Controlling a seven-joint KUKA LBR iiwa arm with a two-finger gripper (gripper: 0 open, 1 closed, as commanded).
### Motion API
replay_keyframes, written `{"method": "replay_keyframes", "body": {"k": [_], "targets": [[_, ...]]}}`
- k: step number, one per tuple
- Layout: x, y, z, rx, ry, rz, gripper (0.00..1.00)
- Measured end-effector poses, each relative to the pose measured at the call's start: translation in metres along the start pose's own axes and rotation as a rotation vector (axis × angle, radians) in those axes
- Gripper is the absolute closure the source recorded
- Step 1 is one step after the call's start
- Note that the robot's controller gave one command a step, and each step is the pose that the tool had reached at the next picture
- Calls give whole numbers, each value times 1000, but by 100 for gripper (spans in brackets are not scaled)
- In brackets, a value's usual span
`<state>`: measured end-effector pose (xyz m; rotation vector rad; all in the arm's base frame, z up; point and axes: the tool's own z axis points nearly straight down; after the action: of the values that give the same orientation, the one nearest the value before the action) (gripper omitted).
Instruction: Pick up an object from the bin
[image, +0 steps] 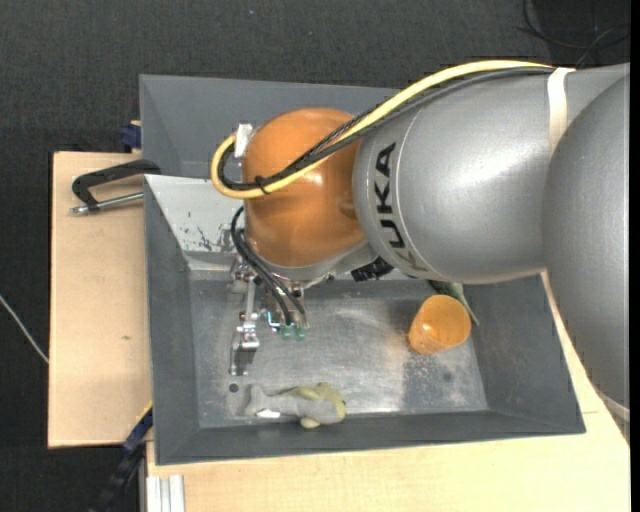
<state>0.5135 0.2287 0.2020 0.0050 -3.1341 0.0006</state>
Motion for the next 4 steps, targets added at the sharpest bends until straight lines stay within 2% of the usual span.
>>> {"method": "replay_keyframes", "body": {"k": [1,2,3,4], "targets": [[20,-29,127,1,-6,-510,0],[20,-29,126,0,-7,-509,100],[20,-29,126,0,-7,-509,0],[20,-29,126,0,-7,-509,100]]}}
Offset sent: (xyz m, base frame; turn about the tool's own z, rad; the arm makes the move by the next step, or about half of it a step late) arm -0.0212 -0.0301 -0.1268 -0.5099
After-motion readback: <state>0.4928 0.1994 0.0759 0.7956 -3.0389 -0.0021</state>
